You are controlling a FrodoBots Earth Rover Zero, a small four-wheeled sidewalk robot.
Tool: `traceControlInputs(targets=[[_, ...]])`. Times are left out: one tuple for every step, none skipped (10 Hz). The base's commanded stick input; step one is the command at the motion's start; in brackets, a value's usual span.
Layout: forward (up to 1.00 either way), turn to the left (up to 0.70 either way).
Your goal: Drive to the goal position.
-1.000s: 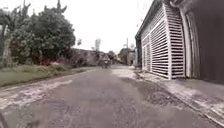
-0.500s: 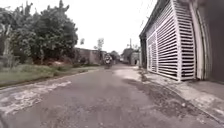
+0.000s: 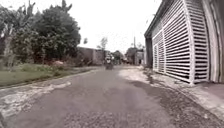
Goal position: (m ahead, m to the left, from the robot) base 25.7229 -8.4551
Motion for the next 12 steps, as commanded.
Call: traceControlInputs(targets=[[0.7,0.06],[0.7,0.06],[0.7,0.06],[0.7,0.01],[0.7,-0.25],[0.7,-0.05],[0.7,0.06],[0.7,0.06],[0.7,0.07],[0.7,0.07],[0.7,0.07],[0.7,0.07]])
